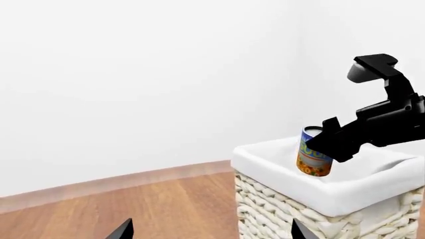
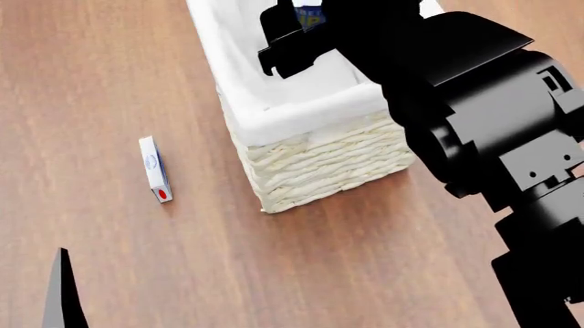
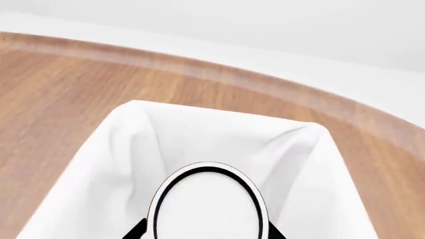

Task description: Pick up the alphabet soup and the cream cheese box, and put them in the basket.

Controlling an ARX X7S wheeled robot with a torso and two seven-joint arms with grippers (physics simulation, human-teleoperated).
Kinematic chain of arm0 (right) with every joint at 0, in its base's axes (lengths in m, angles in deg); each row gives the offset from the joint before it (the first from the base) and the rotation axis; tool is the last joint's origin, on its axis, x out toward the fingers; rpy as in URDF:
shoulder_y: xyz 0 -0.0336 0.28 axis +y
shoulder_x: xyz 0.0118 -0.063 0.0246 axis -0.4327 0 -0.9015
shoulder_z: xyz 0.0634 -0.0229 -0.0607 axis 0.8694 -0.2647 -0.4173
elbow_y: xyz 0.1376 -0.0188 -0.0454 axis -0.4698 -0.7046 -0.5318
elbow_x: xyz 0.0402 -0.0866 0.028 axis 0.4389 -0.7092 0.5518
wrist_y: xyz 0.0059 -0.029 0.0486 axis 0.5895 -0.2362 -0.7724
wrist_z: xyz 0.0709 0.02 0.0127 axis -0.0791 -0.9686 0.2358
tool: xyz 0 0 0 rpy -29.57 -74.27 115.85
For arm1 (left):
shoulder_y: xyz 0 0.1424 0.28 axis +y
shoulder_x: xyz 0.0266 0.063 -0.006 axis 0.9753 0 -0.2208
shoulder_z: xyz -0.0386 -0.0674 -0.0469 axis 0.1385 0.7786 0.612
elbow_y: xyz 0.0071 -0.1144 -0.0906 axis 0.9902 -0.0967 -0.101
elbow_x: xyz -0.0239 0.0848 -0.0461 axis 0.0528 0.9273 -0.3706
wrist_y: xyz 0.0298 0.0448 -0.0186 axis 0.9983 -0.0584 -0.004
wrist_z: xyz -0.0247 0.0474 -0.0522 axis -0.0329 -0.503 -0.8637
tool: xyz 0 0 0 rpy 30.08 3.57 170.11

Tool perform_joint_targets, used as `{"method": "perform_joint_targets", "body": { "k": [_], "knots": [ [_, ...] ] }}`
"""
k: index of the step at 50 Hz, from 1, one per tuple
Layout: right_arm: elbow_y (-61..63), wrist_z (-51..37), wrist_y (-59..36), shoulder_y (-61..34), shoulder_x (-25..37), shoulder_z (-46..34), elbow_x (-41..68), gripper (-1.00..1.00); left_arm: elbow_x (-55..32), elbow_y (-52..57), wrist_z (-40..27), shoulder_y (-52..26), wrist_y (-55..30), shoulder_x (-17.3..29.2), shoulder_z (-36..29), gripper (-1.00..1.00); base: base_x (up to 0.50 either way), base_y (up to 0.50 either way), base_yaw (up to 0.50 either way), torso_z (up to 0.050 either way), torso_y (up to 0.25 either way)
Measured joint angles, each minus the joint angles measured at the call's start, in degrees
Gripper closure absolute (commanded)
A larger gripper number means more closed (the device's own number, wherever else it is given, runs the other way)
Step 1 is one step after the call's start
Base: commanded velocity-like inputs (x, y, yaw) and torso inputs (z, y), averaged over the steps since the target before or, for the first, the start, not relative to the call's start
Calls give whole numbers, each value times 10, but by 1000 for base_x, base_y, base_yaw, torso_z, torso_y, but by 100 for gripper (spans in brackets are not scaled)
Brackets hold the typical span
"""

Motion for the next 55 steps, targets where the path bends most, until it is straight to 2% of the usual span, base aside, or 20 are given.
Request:
{"method": "perform_joint_targets", "body": {
  "k": [19,20,46,55],
  "knots": [
    [-3,3,7,11,0,-4,-5,100,2,-2,-3,-1,2,1,-3,-100,0,0,0,0,1],
    [-3,3,7,11,-1,-4,-6,-100,1,-2,-3,-1,1,1,-2,-100,0,0,0,0,0],
    [-1,8,11,9,-3,1,-31,-100,0,-3,-8,-1,3,4,-2,-100,0,0,0,0,0],
    [87,-31,6,25,30,7,-24,-100,0,-5,-8,-3,2,3,-5,-100,0,0,0,0,0]
  ]
}}
